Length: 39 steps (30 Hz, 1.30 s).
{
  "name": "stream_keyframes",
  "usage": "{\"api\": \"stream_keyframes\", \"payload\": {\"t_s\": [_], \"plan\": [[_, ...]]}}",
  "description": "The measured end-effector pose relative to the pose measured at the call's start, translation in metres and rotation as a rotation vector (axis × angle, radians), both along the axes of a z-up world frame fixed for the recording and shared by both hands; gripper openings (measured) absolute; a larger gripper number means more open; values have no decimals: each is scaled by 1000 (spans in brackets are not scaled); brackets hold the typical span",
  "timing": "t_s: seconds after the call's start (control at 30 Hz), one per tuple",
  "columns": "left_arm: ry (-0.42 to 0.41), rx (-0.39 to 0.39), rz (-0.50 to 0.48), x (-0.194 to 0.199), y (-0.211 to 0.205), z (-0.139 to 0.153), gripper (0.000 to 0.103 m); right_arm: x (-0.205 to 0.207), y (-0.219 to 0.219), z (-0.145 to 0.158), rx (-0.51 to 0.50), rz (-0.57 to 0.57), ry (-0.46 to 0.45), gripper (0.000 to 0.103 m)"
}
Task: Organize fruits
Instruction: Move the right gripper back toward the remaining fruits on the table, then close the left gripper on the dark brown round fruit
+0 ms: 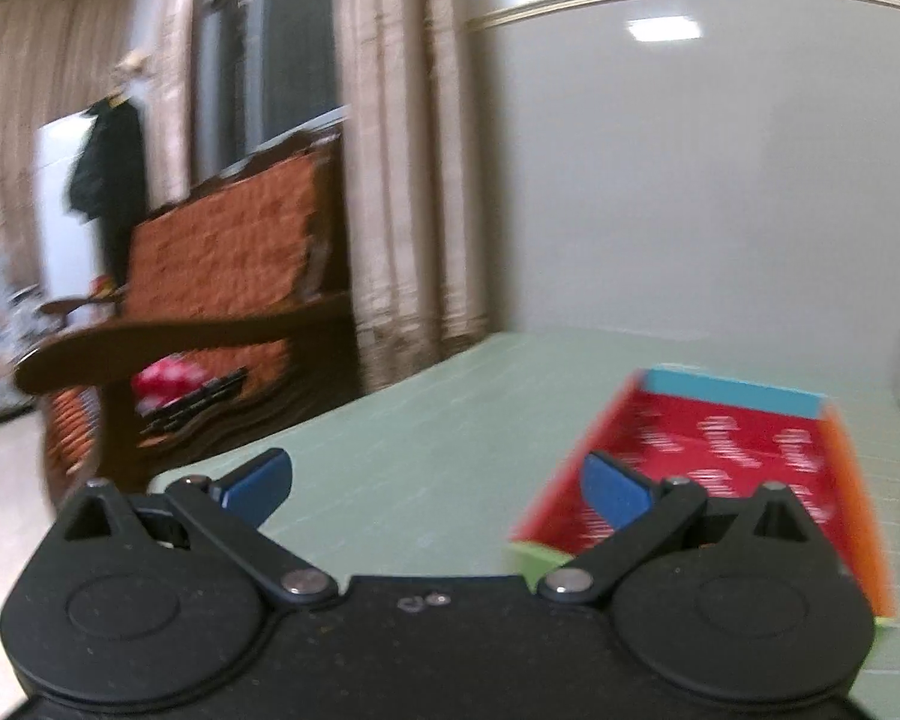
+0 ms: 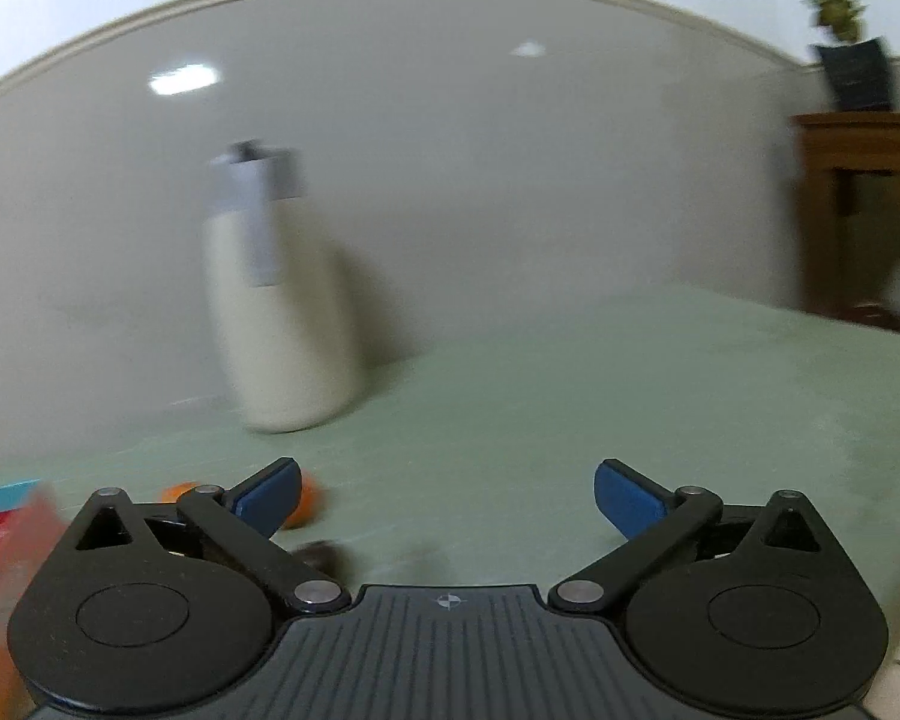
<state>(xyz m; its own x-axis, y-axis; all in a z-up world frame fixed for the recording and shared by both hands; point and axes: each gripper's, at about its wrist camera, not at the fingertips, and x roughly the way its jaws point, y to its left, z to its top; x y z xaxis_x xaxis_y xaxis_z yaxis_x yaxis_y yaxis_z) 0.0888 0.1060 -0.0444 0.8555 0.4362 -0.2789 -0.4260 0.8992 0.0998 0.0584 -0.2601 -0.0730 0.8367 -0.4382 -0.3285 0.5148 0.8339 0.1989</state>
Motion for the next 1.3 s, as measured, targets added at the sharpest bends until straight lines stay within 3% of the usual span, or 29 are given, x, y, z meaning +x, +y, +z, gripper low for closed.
{"api": "stream_keyframes", "payload": {"t_s": [0.33, 0.6, 0.77, 0.93, 1.07, 1.17, 1.27, 1.3], "plan": [[9, 3, -365, 13, -101, 7, 97, -27, -49, 0, -159, -317, 47, 103], [130, -14, -638, 33, -187, -11, 95, -60, -101, -1, -141, -400, 73, 103], [208, -4, -726, 49, -232, -32, 82, -74, -123, 1, -131, -424, 65, 103], [271, 0, -790, 64, -260, -49, 59, -79, -129, 4, -128, -424, 59, 103], [304, -14, -796, 74, -270, -58, 59, -82, -126, 5, -115, -417, 50, 103], [343, -47, -802, 83, -274, -58, 52, -84, -127, 5, -119, -412, 48, 103], [380, -70, -802, 93, -276, -64, 39, -85, -130, 4, -113, -411, 49, 103], [390, -80, -809, 95, -276, -66, 30, -85, -130, 4, -111, -411, 48, 103]]}}
